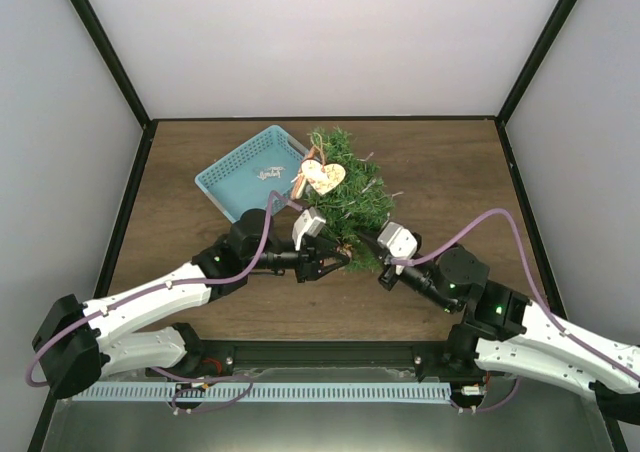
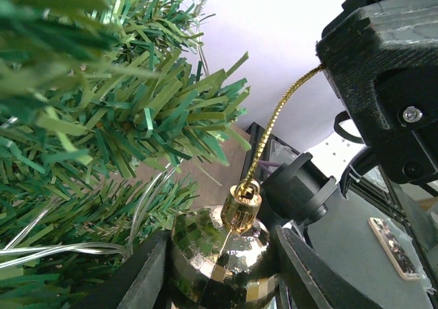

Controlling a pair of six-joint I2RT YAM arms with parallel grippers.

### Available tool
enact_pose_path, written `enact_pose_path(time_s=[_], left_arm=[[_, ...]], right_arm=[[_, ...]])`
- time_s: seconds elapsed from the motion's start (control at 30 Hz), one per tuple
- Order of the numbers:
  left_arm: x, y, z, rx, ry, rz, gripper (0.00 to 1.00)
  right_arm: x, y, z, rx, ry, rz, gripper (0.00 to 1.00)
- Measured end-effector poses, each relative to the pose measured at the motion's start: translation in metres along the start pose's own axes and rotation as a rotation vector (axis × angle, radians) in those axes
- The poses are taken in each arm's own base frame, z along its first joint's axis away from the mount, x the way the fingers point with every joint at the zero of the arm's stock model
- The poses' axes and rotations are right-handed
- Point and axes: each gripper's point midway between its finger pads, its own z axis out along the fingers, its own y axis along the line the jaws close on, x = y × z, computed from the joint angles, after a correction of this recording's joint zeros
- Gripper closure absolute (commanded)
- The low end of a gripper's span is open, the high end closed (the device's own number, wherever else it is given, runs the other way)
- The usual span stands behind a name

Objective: Decorate the small christmas tree
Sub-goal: Adjust the decoration item on the Christmas tree.

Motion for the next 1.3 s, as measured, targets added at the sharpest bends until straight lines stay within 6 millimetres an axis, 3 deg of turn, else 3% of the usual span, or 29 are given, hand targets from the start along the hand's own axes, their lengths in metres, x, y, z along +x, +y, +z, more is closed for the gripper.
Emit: enact_pose_path(time_s=[0.37,0.77,1.3], left_arm=[[-0.010,-0.002,0.000,-0.010,-0.012,0.000,0.65],[-0.007,0.001,0.001,-0.021,0.001,-0.010,0.65],[-0.002,0.004,0.003,-0.027,0.018,-0.021,0.64]], right_arm=[[0.007,-0.004,0.011,0.042,0.018,-0.043,0.99],[0.010,-0.014,0.013,0.105,0.026,-0.058,0.99],[0.027,-0.010,0.015,0.098,0.058,-0.065,0.99]])
